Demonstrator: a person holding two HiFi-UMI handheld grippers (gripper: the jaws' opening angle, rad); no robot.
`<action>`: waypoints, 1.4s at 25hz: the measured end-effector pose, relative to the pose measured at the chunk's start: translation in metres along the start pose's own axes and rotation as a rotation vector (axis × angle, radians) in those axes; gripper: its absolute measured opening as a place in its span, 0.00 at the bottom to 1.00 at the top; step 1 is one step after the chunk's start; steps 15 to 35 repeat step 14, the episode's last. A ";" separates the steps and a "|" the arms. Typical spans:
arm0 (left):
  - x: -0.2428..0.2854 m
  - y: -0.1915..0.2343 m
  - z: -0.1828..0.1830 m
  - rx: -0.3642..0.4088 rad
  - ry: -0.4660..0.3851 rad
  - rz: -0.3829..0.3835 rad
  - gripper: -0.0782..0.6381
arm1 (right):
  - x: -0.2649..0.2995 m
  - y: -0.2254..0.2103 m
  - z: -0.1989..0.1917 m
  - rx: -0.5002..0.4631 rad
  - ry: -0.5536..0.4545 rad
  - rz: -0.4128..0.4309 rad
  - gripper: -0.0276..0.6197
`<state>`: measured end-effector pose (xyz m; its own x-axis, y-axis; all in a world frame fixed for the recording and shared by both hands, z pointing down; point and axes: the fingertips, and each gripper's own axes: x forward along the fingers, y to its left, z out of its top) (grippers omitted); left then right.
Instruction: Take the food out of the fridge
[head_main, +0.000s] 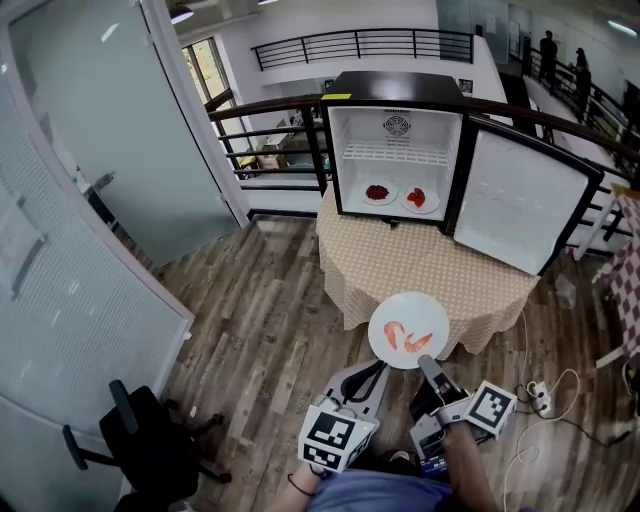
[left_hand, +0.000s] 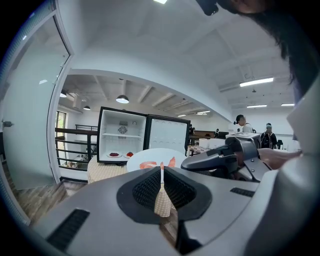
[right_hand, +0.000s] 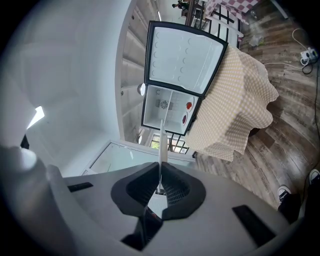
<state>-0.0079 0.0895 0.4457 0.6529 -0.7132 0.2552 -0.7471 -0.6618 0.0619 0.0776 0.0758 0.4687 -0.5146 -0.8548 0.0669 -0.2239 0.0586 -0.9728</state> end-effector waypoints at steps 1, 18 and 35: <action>0.001 0.002 0.001 0.002 0.000 -0.002 0.15 | 0.002 0.001 0.001 -0.001 -0.002 0.002 0.08; 0.012 0.036 0.009 0.003 -0.014 -0.027 0.15 | 0.030 0.005 -0.001 0.001 -0.027 -0.008 0.08; 0.012 0.036 0.009 0.003 -0.014 -0.027 0.15 | 0.030 0.005 -0.001 0.001 -0.027 -0.008 0.08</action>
